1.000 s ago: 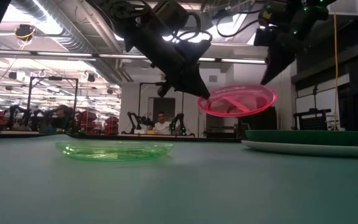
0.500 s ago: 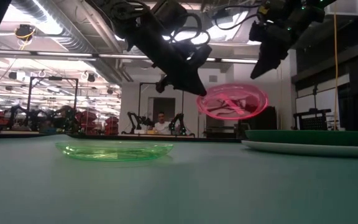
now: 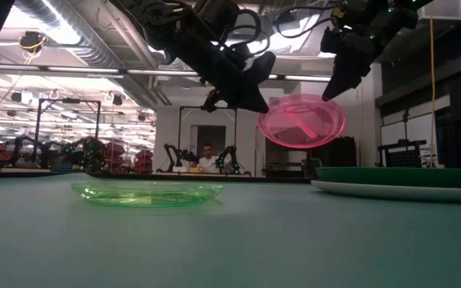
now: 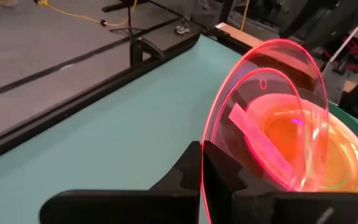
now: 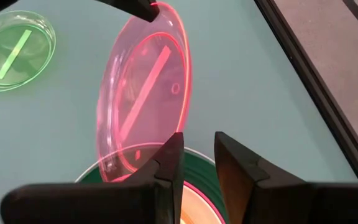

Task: Stack plastic plates
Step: Stack the light pink plate on top of the right light green plate

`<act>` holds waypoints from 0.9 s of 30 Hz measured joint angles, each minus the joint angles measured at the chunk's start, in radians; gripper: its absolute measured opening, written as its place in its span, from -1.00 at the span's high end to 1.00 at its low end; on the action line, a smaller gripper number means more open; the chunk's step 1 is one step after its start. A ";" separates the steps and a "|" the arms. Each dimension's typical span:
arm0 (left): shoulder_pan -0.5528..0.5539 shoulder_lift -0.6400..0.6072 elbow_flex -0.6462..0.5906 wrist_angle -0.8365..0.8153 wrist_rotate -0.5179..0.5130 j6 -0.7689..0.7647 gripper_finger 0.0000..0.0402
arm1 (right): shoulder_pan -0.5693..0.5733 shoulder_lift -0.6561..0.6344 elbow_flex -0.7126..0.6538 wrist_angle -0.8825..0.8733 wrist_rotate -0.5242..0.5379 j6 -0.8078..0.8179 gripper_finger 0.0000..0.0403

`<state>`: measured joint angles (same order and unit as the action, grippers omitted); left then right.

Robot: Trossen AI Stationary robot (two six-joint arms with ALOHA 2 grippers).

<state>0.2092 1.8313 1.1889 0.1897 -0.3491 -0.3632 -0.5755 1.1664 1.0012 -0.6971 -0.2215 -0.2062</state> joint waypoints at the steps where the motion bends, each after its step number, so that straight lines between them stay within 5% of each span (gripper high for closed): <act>1: 0.000 0.000 0.000 0.003 -0.007 0.001 1.00 | 0.000 0.000 0.000 0.000 0.000 0.000 0.61; 27: 0.003 0.000 0.000 -0.046 -0.021 0.008 1.00 | 0.000 0.000 0.000 0.030 -0.024 -0.008 0.61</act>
<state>0.2119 1.8317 1.1892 0.1435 -0.3700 -0.3553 -0.5755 1.1664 1.0012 -0.6676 -0.2459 -0.2142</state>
